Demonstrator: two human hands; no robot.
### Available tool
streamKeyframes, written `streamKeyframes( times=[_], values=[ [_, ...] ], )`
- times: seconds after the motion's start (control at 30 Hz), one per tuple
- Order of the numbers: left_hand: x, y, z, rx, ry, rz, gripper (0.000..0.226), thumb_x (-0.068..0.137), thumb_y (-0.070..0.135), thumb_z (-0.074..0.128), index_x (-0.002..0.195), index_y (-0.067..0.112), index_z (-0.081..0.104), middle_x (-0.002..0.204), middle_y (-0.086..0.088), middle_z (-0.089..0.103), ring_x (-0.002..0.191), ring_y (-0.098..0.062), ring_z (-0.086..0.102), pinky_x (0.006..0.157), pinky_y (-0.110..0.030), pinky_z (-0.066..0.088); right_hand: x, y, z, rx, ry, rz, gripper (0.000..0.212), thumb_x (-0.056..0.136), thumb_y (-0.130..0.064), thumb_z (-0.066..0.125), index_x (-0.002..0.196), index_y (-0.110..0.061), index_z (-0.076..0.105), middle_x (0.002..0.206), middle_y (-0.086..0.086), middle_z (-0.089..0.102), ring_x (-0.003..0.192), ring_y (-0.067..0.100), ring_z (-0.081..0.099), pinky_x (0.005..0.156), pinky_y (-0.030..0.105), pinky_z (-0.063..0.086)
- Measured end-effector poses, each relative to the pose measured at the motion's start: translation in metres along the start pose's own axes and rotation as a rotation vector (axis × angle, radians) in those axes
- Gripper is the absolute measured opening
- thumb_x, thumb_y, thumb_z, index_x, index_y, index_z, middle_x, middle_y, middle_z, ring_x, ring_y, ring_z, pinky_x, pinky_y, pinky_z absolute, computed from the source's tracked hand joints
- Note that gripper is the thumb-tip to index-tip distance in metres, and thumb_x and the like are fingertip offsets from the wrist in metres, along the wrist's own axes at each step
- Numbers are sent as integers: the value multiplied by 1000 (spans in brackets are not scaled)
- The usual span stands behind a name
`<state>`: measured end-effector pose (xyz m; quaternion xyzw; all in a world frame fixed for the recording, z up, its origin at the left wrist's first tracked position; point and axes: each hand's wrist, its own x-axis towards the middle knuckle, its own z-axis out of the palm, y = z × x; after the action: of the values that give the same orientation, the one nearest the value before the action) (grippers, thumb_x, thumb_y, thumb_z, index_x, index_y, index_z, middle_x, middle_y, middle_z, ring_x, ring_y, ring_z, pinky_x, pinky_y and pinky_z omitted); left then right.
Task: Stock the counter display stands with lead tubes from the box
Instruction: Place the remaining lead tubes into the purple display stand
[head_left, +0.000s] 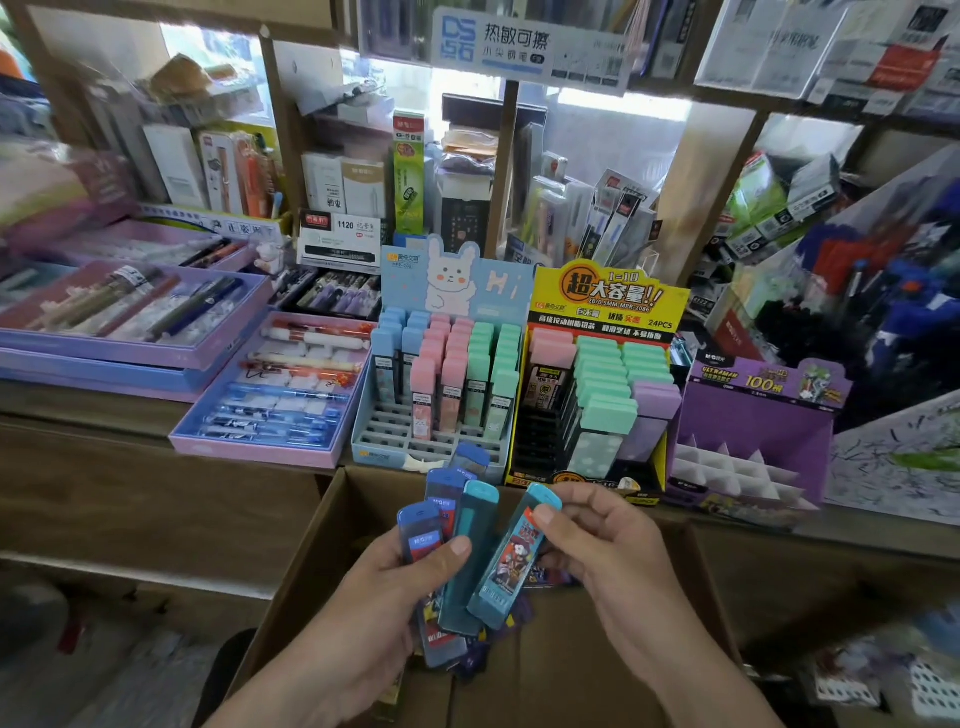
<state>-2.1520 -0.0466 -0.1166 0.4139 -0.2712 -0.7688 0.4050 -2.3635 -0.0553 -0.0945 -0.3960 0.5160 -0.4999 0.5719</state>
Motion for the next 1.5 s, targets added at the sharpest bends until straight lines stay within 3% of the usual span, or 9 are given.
streamKeyframes(
  times=[0.3, 0.47, 0.6, 0.8, 0.93, 1.1, 1.2, 1.33, 1.5],
  values=[
    [3, -4, 0, 24, 51, 12, 34, 82, 29, 80, 116, 29, 75, 123, -13, 74, 111, -36, 72, 82, -51, 61, -2, 5, -4, -31, 43, 43, 21, 74, -33, 83, 95, -31, 78, 96, 10, 79, 84, 18, 76, 67, 24, 58],
    [2, -3, 2, 15, 45, 20, 44, 78, 30, 83, 121, 27, 73, 124, -14, 74, 113, -36, 71, 87, -52, 60, -2, 5, -9, -23, 66, 35, 25, 75, -35, 82, 99, -30, 79, 96, 11, 79, 87, 24, 74, 78, 39, 61],
    [2, -1, 14, 49, 21, 52, 41, 76, 32, 82, 117, 28, 75, 121, -13, 75, 110, -34, 73, 84, -49, 62, -4, -2, -17, -17, 61, 2, 26, 73, -37, 82, 98, -29, 80, 95, 11, 79, 85, 22, 73, 81, 42, 60],
    [8, -2, 46, 58, -6, 100, 41, 82, 23, 75, 122, 13, 71, 113, -20, 76, 94, -37, 77, 68, -41, 63, -11, -26, -47, 10, 125, -100, 37, 62, -44, 83, 91, -21, 81, 95, 11, 79, 85, 19, 76, 68, 27, 61],
    [15, -5, 69, 57, -28, 149, 44, 78, 16, 72, 121, 6, 70, 110, -24, 76, 95, -39, 77, 67, -39, 64, -13, -48, -80, -39, 200, -212, 27, 72, -38, 80, 93, -21, 81, 97, 9, 79, 88, 20, 76, 71, 26, 62],
    [22, -6, 84, 37, -58, 169, 45, 78, 13, 70, 122, 6, 68, 111, -24, 76, 97, -43, 76, 66, -41, 65, -5, -71, -114, -49, 375, -364, 20, 77, -33, 81, 92, -20, 81, 85, 7, 78, 71, 12, 71, 62, 22, 58],
    [25, -5, 84, 32, -74, 168, 46, 81, 12, 67, 126, 7, 66, 112, -24, 76, 98, -43, 75, 66, -41, 65, 6, -83, -131, -120, 460, -486, 7, 89, -18, 78, 92, -23, 81, 77, 6, 77, 68, 12, 71, 59, 22, 58],
    [26, -4, 83, 31, -68, 169, 46, 79, 11, 67, 125, 4, 66, 110, -25, 76, 96, -43, 75, 64, -41, 65, 21, -94, -142, -290, 528, -600, 16, 92, -9, 75, 95, -24, 79, 78, 2, 78, 69, 13, 74, 65, 21, 59],
    [26, -5, 80, 11, -55, 162, 47, 78, 10, 67, 124, 4, 67, 109, -26, 76, 95, -44, 75, 62, -40, 64, 41, -96, -140, -443, 485, -629, 28, 93, -6, 73, 95, -33, 74, 83, -8, 78, 72, 13, 74, 66, 21, 61]
  ],
)
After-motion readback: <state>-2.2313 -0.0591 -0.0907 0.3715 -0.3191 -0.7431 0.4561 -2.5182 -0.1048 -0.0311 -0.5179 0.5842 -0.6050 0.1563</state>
